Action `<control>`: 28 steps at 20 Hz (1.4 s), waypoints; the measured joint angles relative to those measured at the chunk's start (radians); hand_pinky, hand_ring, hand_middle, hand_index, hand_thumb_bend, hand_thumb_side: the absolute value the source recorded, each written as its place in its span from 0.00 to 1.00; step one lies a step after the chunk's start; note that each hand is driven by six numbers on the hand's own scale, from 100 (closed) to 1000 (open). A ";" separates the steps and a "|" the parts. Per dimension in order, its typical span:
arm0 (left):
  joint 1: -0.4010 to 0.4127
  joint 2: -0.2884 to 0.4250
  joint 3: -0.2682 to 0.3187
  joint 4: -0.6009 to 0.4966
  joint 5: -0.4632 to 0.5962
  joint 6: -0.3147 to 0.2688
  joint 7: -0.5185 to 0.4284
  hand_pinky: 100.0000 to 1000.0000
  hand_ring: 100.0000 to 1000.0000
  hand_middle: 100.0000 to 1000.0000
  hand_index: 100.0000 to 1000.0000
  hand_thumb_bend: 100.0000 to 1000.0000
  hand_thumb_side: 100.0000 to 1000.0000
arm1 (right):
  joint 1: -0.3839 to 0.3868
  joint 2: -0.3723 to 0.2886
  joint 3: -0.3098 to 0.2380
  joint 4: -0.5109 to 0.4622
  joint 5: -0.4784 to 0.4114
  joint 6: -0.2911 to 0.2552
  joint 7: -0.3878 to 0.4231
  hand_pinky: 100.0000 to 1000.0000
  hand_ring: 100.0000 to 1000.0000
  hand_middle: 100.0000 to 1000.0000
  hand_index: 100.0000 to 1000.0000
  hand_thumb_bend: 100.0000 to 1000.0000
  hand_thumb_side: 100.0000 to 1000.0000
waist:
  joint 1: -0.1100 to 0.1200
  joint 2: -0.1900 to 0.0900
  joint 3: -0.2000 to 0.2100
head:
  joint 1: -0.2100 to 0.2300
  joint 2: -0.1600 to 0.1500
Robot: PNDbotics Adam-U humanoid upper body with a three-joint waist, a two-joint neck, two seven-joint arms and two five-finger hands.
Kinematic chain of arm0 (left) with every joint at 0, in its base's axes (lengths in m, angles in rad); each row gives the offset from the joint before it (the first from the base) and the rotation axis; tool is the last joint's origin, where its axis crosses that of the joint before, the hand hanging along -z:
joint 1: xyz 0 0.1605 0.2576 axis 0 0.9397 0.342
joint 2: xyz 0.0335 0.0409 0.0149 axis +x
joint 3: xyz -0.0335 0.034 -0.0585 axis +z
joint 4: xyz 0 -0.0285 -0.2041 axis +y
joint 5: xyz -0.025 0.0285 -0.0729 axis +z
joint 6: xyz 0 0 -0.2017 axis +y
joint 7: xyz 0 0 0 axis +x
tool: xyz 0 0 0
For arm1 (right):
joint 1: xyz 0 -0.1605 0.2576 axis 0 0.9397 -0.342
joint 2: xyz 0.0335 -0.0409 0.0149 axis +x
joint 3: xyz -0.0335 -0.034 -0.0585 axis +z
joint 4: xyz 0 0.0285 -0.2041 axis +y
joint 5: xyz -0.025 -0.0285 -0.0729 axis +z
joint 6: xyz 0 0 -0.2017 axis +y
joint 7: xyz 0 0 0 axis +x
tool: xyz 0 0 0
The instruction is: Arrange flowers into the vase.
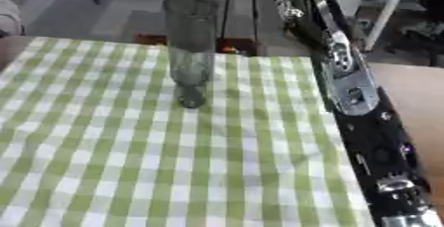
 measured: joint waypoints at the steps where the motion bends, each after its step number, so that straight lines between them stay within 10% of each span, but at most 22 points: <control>1: 0.000 0.000 0.000 0.000 0.000 0.000 0.000 0.62 0.84 0.90 0.99 0.00 0.85 | -0.006 0.000 -0.001 -0.002 -0.005 0.005 0.000 0.00 0.00 0.00 0.02 0.00 0.69 | 0.000 0.000 0.000 | 0.001 0.000; 6: 0.000 0.000 0.000 0.000 0.000 0.000 0.000 0.62 0.84 0.90 0.99 0.00 0.85 | -0.054 0.010 -0.003 -0.030 -0.065 0.056 -0.001 0.00 0.00 0.00 0.02 0.00 0.77 | 0.003 0.000 0.002 | 0.013 -0.001; 7: 0.000 0.000 0.000 0.000 0.000 0.000 0.000 0.62 0.84 0.90 0.99 0.00 0.85 | -0.065 0.014 -0.003 -0.037 -0.078 0.070 -0.002 0.00 0.00 0.00 0.02 0.00 0.65 | 0.004 0.000 0.004 | 0.016 -0.001; 18: 0.000 0.000 -0.006 0.000 0.009 -0.002 -0.002 0.62 0.84 0.90 0.99 0.00 0.85 | -0.183 0.075 -0.003 -0.093 -0.243 0.203 -0.025 0.00 0.00 0.00 0.02 0.00 0.62 | 0.011 0.000 0.025 | 0.027 -0.011; 28: -0.001 -0.001 -0.012 0.000 0.010 -0.004 -0.005 0.62 0.84 0.90 0.99 0.00 0.86 | -0.238 0.124 -0.016 -0.135 -0.383 0.177 -0.100 0.00 0.00 0.00 0.02 0.00 0.62 | 0.007 0.008 0.041 | 0.018 -0.028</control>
